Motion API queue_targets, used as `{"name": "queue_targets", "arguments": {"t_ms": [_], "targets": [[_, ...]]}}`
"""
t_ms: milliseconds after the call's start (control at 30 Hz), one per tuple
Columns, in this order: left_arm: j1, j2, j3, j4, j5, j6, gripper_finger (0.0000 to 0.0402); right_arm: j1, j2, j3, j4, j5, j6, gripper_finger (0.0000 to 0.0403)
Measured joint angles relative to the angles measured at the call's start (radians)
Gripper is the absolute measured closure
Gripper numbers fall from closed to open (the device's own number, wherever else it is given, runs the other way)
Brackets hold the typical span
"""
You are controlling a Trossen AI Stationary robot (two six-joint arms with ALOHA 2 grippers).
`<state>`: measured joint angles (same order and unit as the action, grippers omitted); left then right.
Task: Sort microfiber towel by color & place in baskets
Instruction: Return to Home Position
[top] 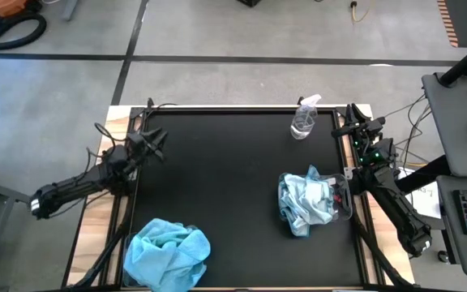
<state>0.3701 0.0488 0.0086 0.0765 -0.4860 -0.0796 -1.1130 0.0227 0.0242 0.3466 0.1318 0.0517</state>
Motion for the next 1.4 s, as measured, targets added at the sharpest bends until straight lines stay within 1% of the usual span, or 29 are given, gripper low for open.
{"name": "queue_targets", "arguments": {"t_ms": [100, 200, 500, 733, 967, 1400], "targets": [[0.081, 0.025, 0.0, 0.0, 0.0, -0.067, 0.0274, 0.0, 0.0, 0.0, 0.0, 0.0, 0.0, 0.0335], [0.126, 0.076, 0.0, -0.001, -0.001, -0.089, 0.0274, 0.0, 0.0, 0.0, 0.0, 0.0, 0.0, 0.0335], [0.126, 0.324, 0.0, -0.002, 0.001, -0.089, 0.0274, 0.0, 0.0, 0.0, 0.0, 0.0, 0.0, 0.0335], [0.128, 0.429, 0.0, 0.006, 0.0, -0.109, 0.0274, 0.0, 0.0, 0.0, 0.0, 0.0, 0.0, 0.0335], [0.129, 0.449, 0.0, 0.157, -0.002, -0.088, 0.0274, 0.0, 0.0, 0.0, 0.0, 0.0, 0.0, 0.0335], [0.129, 0.442, 0.0, 0.16, -0.002, -0.087, 0.0274, 0.0, 0.0, 0.0, 0.0, 0.0, 0.0, 0.0335]]}}
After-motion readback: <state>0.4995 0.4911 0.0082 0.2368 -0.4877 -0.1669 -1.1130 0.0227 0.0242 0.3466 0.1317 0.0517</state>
